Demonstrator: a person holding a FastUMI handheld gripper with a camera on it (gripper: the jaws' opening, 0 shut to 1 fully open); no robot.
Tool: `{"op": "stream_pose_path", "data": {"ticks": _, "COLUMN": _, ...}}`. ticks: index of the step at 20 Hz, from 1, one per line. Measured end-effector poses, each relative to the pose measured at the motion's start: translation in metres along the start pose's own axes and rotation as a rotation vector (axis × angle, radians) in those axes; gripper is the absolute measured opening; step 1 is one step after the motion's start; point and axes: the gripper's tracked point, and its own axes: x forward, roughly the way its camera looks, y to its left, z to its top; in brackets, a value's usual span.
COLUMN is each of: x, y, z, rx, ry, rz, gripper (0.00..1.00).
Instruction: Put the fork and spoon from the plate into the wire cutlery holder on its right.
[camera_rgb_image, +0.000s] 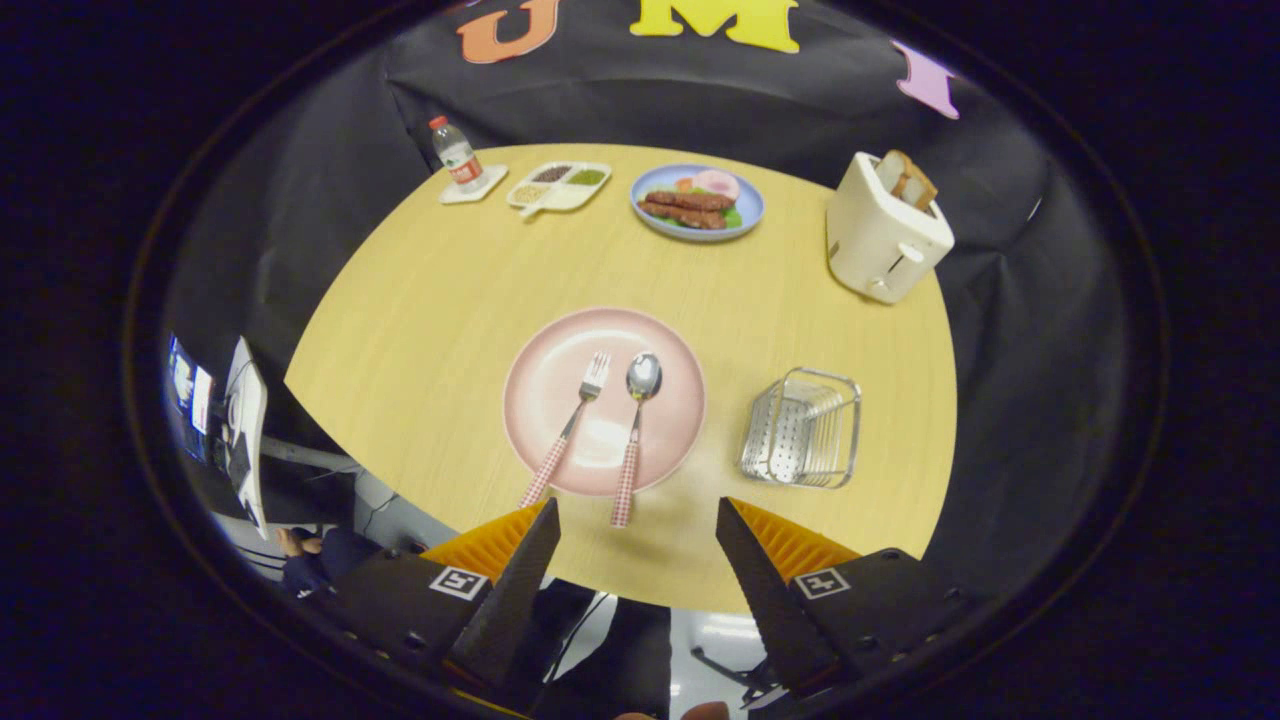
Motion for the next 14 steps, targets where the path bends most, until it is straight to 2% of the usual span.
{"op": "stream_pose_path", "data": {"ticks": 5, "x": 0.046, "y": 0.009, "z": -0.024, "rx": 0.014, "ry": 0.17, "rz": 0.004, "gripper": 0.96}}
{"op": "stream_pose_path", "data": {"ticks": 11, "x": 0.085, "y": 0.011, "z": -0.036, "rx": -0.006, "ry": 0.259, "rz": -0.024, "gripper": 0.93}}
{"op": "stream_pose_path", "data": {"ticks": 13, "x": 0.097, "y": 0.013, "z": -0.039, "rx": 0.012, "ry": 0.286, "rz": -0.025, "gripper": 0.88}}
{"op": "stream_pose_path", "data": {"ticks": 14, "x": 0.102, "y": 0.012, "z": -0.039, "rx": 0.019, "ry": 0.294, "rz": -0.032, "gripper": 0.82}}
